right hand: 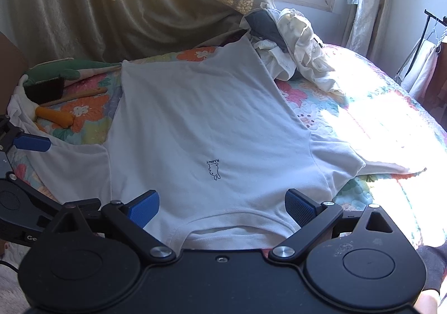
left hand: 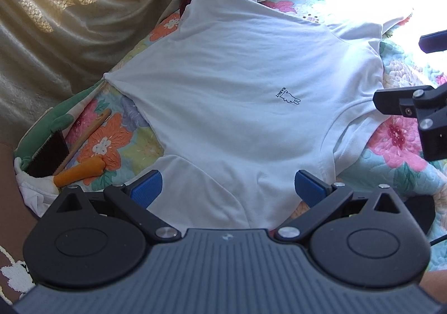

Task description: Fold clothes

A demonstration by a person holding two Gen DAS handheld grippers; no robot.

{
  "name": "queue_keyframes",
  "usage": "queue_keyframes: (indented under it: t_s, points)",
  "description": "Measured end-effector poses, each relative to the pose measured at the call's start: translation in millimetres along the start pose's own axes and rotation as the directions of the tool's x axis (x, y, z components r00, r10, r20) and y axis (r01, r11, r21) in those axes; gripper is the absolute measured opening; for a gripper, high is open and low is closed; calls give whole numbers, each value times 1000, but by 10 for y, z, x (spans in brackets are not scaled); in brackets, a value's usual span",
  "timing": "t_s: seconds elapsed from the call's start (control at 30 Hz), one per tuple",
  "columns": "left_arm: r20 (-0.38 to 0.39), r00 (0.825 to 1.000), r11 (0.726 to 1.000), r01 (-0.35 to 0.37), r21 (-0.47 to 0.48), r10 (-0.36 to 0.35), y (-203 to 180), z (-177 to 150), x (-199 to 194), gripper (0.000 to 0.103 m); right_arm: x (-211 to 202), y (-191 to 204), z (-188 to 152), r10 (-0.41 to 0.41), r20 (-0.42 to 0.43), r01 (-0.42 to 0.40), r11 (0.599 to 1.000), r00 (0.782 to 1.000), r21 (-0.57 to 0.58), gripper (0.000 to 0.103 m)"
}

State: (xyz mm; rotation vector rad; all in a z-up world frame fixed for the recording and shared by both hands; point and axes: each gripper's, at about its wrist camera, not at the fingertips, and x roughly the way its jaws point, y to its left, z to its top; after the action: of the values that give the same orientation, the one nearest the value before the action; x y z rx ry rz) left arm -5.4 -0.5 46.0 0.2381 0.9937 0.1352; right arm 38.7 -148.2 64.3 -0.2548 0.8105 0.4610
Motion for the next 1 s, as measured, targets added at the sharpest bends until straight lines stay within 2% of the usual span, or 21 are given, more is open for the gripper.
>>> queue_keyframes:
  t_s: [0.6, 0.8, 1.0]
  points:
    - [-31, 999, 1000, 8, -16, -8, 20, 43, 128, 103, 51, -9, -31, 3, -10, -3, 1000, 1000, 5, 99]
    - [-42, 999, 999, 21, -29, -22, 94, 90, 232, 103, 162, 55, 52, -15, -50, 12, 997, 999, -76, 99]
    - [2, 998, 992, 65, -108, -66, 371, 95, 200, 103, 98, 87, 70, -25, -63, 16, 992, 998, -128, 99]
